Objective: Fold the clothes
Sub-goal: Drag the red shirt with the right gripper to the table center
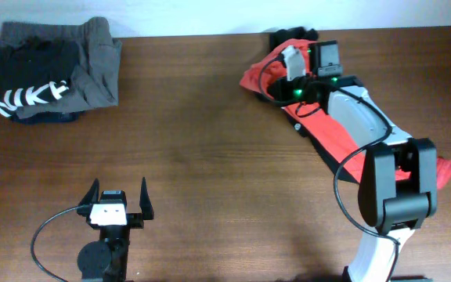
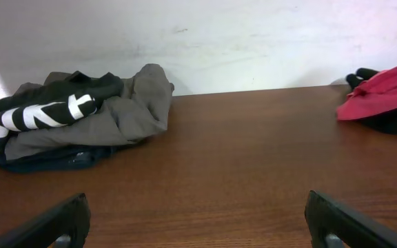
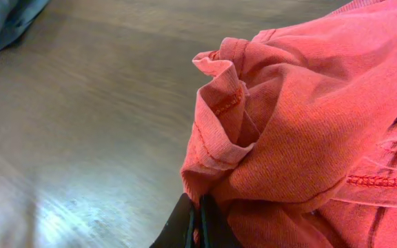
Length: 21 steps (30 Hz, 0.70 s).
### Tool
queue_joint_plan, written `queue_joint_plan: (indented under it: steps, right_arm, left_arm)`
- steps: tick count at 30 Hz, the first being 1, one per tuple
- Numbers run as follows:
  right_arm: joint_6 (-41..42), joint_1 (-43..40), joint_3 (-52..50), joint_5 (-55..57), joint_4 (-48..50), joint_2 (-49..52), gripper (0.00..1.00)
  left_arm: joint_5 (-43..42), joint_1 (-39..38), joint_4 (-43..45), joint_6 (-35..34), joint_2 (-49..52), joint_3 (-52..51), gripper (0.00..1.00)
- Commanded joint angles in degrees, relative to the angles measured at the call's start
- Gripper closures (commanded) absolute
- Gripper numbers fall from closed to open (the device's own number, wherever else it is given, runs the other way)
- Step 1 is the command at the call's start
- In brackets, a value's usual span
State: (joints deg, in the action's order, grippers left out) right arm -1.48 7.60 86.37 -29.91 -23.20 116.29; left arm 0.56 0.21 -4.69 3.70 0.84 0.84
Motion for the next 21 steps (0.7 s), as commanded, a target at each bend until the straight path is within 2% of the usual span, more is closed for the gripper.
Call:
queue_joint_plan:
  steps: [1,13,14,15,16,21]
  right_arm:
    - [0.48,3.06,0.72,-1.6,-1.66,-2.6,0.96]
    - [0.48,20.83,0.7,-1.55,-6.84,-2.58,0.96]
    - [0.48,21.77,0.7,-1.51,-6.86,-2.58,0.93]
    - [0.5,22.45,0.7,-1.27,-6.86,-2.58,0.81]
    - [0.48,22.91,0.7,-0.92,-6.88,-2.58,0.76]
    - [0.5,23.08,0.72,-0.9,-6.93,-2.6,0.78]
  left_arm:
    - [-0.81,0.44,-0.07,0.92,-0.39,-0.31,0.01]
    - [-0.81,0.44,-0.07,0.92,-0.39,-0.31,0.01]
    - [-0.81,0.44,-0.07,0.92,-0.39,-0.31,0.01]
    - [-0.81,0.44,-0.07,0.92,-0.39,-0.31,0.01]
    - [-0.81,0.44,-0.07,0.92,-0.39,-0.31,0.01]
    - [-0.81,0.44,-0.07,0.94,-0.39,-0.31,0.01]
